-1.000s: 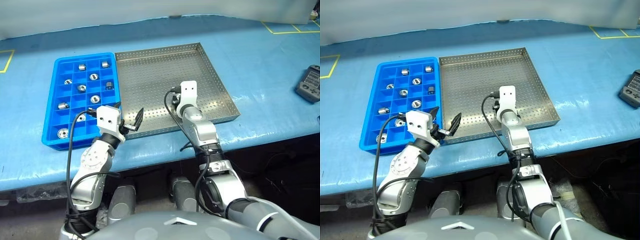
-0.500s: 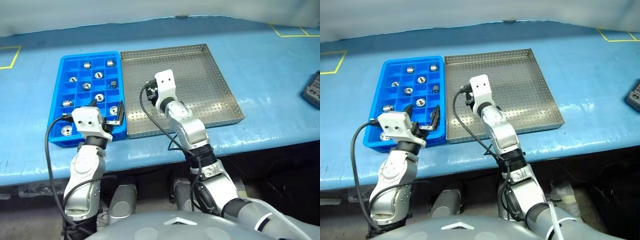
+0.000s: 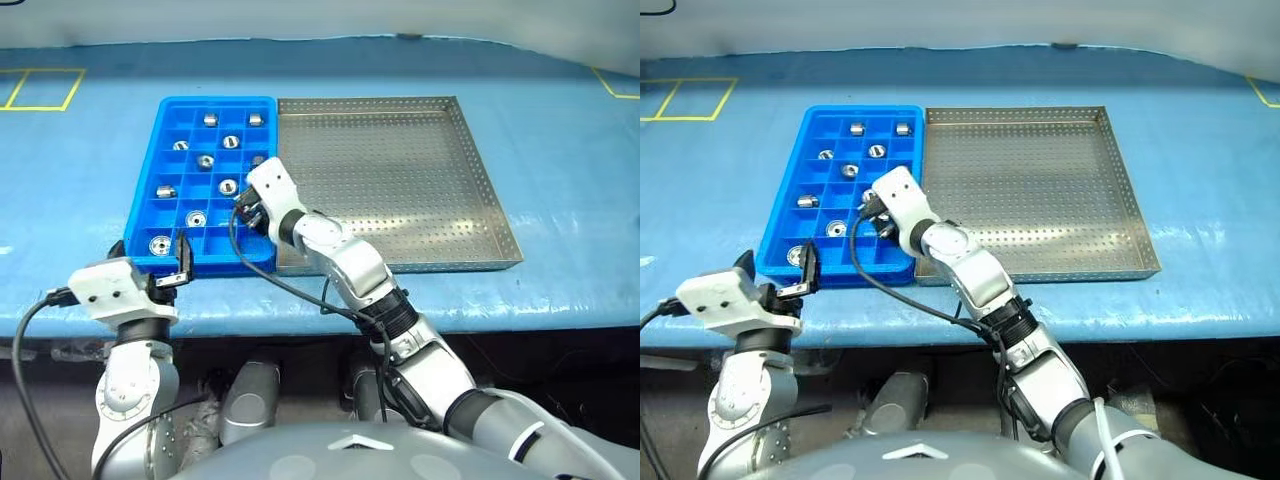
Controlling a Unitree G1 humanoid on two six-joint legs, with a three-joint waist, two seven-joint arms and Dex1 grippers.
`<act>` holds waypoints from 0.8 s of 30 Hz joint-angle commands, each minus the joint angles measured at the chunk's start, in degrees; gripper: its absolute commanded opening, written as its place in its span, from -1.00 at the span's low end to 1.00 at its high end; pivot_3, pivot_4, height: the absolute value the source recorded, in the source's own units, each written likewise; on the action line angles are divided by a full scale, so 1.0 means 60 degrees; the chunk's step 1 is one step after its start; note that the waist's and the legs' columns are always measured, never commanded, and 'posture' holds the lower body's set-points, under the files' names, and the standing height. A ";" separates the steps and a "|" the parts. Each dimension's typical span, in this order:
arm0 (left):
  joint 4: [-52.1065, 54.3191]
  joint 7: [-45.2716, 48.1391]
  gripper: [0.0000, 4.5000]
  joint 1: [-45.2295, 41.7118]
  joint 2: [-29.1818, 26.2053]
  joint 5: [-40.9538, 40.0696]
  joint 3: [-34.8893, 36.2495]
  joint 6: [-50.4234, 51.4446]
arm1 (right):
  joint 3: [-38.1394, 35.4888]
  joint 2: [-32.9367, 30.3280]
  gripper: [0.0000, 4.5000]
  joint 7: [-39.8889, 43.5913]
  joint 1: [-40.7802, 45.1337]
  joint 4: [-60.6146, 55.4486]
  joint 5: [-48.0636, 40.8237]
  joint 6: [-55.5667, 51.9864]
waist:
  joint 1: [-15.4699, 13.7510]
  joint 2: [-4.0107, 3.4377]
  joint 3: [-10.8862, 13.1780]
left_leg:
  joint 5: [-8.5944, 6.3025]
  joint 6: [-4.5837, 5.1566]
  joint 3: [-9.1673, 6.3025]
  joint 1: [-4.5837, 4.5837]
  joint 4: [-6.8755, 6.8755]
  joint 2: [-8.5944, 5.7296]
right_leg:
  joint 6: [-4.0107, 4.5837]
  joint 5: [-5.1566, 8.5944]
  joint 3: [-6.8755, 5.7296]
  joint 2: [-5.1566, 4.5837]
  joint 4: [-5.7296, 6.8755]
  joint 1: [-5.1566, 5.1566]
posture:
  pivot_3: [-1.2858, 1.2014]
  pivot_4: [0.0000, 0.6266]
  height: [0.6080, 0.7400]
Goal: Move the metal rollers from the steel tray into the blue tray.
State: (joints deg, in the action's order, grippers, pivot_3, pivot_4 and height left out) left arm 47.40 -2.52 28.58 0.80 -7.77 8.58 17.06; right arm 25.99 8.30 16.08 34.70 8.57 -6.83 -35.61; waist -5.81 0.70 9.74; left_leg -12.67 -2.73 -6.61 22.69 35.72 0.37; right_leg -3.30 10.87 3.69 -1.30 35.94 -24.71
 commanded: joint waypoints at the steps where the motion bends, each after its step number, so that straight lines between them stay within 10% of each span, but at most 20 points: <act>1: 0.0505 -0.0072 1.00 0.0083 0.0093 -0.0078 0.0208 -0.0304 | 0.0445 0.1154 -0.23 0.0203 0.0127 -0.0525 -0.0246 0.0009 | -0.0107 0.0001 0.0001 | 0.0000 0.0000 -0.0001 0.0001 0.0000 0.0002 | 0.0000 0.0000 -0.0005 0.0000 0.0000 -0.0002 | 0.41 -0.52 1.00; 12: 0.0258 0.0059 1.00 -0.0136 0.0054 -0.0049 -0.0013 -0.0147 | 0.0572 0.0430 -0.23 0.0281 -0.0416 0.0441 -0.0197 -0.0164 | -0.0477 0.0002 -0.0003 | -0.0010 -0.0017 0.0002 0.0006 0.0001 0.0004 | 0.0004 0.0004 -0.0013 0.0000 -0.0001 -0.0009 | 0.38 -0.52 1.00; 20: 0.0220 0.0239 1.00 -0.0571 -0.0163 -0.0189 -0.0109 0.0295 | -0.0355 0.0477 0.90 -0.0009 -0.0953 -0.1057 -0.0859 -0.0918 | -0.0465 0.0005 -0.0007 | -0.0011 -0.0019 0.0002 0.0003 0.0007 0.0004 | 0.0003 0.0004 -0.0014 0.0000 -0.0001 -0.0004 | 0.31 -0.52 1.00; 24: 0.0303 0.0364 1.00 -0.0909 -0.0334 -0.0286 -0.0201 0.0730 | -0.0909 0.0356 0.99 0.0011 -0.1382 -0.2753 -0.1464 -0.1406 | -0.0331 0.0004 -0.0005 | -0.0012 -0.0020 0.0002 0.0015 0.0009 0.0006 | 0.0003 0.0004 -0.0015 0.0000 -0.0002 -0.0010 | 0.27 -0.52 1.00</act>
State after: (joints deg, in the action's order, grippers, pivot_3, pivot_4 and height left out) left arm 47.37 -1.02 23.55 -0.62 -9.09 7.93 20.94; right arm 21.66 9.02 16.04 26.43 -1.89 -13.58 -43.68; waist -7.80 0.72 9.71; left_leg -12.75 -2.85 -6.59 22.78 35.77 0.41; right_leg -3.28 10.89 3.60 -1.30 35.92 -24.78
